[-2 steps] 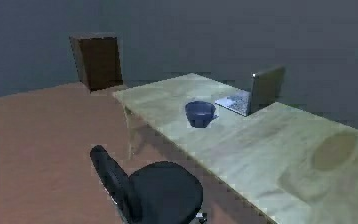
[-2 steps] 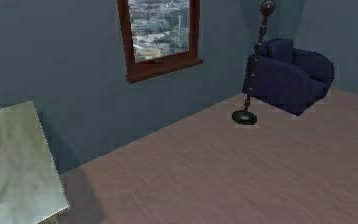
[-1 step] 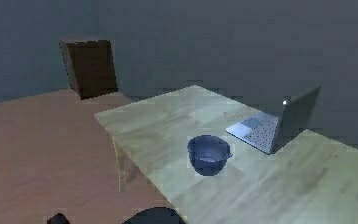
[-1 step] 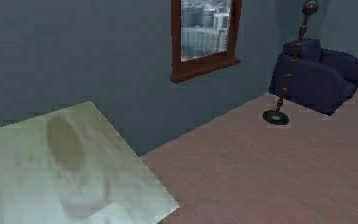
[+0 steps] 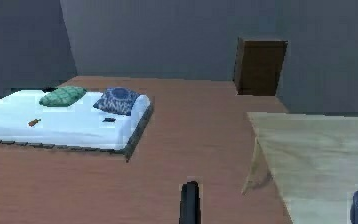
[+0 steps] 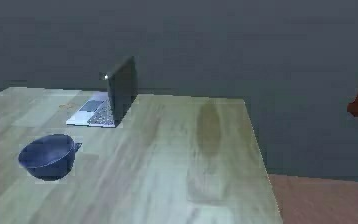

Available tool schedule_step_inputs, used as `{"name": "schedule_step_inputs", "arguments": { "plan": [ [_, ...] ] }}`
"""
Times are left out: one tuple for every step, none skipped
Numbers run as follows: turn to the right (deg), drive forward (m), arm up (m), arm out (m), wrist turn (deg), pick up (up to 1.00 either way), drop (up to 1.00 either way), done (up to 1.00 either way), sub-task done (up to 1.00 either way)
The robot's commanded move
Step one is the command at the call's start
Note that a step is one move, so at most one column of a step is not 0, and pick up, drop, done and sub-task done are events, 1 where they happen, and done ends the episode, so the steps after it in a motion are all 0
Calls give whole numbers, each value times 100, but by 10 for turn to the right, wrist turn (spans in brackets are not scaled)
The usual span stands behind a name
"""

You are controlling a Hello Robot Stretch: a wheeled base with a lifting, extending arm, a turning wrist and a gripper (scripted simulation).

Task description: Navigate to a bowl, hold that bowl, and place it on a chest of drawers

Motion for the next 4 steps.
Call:
{"name": "schedule_step_inputs", "arguments": {
  "plan": [
    [-300,0,0,0,0,0,0,0,0],
    [0,0,50,0,0,0,0,0,0],
    [0,0,38,0,0,0,0,0,0],
    [0,0,0,40,0,0,0,0,0]
  ]
}}
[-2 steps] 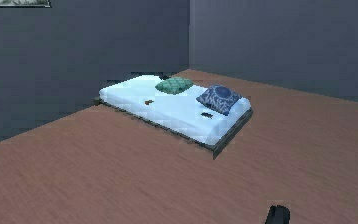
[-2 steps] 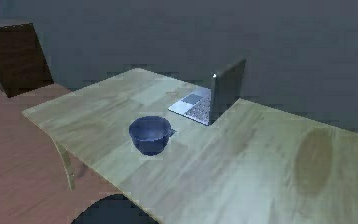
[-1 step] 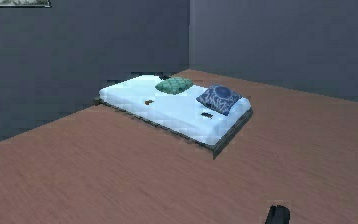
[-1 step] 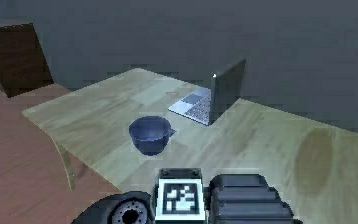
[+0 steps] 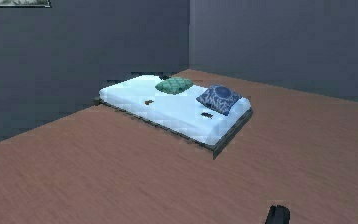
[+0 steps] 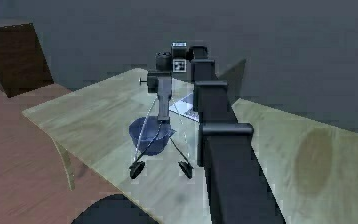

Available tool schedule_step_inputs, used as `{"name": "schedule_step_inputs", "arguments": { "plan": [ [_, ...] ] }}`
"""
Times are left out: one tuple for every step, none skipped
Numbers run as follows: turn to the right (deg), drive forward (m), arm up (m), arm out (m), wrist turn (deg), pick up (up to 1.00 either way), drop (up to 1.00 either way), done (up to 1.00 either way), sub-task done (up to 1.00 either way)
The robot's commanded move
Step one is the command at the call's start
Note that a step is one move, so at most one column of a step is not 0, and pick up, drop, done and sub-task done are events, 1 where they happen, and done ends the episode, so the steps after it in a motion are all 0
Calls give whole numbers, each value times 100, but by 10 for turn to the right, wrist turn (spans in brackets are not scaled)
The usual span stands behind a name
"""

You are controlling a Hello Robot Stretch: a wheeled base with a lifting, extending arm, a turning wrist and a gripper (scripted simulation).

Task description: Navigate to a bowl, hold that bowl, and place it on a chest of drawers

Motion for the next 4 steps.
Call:
{"name": "schedule_step_inputs", "arguments": {
  "plan": [
    [0,0,0,0,450,0,0,0,0],
    [0,0,0,0,450,0,0,0,0],
    [0,0,0,0,450,0,0,0,0],
    [0,0,0,0,60,0,0,0,0]
  ]
}}
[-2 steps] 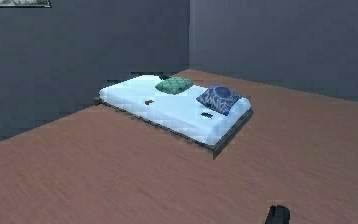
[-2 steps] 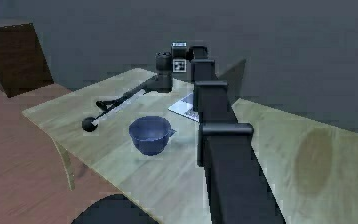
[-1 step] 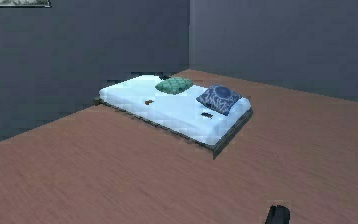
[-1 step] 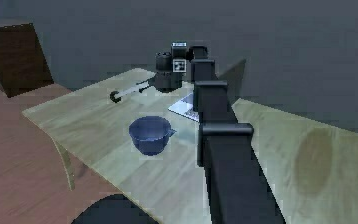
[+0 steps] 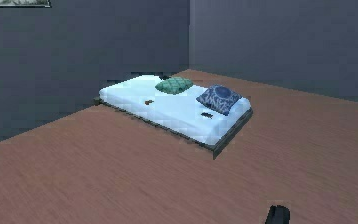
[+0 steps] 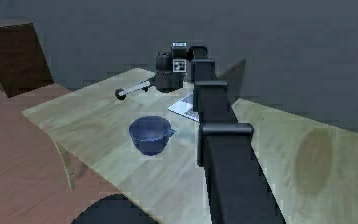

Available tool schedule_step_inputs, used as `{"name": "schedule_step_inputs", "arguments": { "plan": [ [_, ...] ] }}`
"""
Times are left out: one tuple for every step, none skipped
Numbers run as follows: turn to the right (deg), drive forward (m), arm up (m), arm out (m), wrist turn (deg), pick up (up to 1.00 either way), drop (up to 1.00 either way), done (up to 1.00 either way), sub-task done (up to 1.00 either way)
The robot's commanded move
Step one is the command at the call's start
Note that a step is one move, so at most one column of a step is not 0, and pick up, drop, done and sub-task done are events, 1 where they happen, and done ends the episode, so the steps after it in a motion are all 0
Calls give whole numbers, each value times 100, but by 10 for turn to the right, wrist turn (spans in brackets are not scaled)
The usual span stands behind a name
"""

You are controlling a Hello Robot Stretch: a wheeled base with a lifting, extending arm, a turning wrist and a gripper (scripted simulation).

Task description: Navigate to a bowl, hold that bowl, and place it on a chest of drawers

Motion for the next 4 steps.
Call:
{"name": "schedule_step_inputs", "arguments": {
  "plan": [
    [0,0,-26,0,0,0,0,0,0],
    [0,0,0,0,0,100,0,0,0],
    [0,0,10,0,0,0,0,0,0],
    [0,0,16,0,0,0,0,0,0]
  ]
}}
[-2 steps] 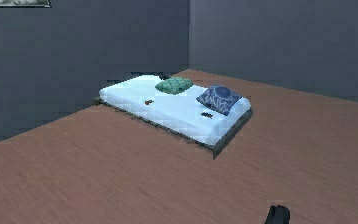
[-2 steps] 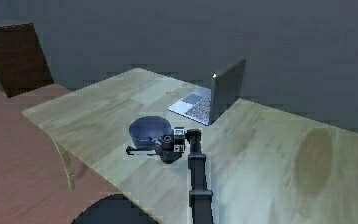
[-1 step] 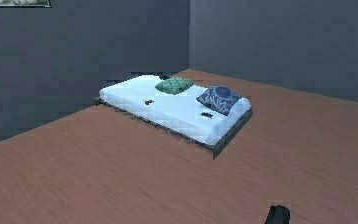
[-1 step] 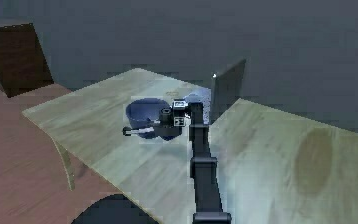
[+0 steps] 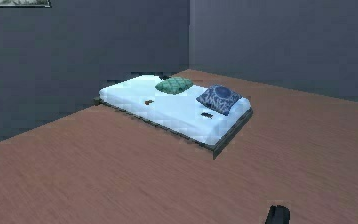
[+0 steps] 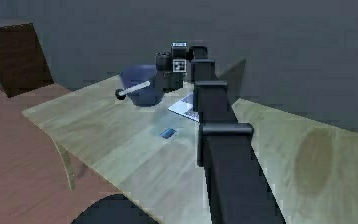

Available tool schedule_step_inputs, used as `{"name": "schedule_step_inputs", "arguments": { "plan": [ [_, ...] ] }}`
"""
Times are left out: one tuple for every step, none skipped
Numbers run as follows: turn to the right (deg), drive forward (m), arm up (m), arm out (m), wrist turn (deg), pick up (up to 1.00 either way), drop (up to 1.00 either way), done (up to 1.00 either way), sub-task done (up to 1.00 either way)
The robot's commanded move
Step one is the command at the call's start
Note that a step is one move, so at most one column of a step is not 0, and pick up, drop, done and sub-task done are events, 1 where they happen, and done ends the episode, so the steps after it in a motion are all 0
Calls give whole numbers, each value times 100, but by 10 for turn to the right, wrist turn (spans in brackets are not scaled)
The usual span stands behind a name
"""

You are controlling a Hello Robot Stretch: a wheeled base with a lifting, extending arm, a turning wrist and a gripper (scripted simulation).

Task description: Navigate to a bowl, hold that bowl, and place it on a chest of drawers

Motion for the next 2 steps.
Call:
{"name": "schedule_step_inputs", "arguments": {
  "plan": [
    [0,0,0,0,-450,0,0,0,0],
    [0,0,0,0,-450,0,0,0,0]
  ]
}}
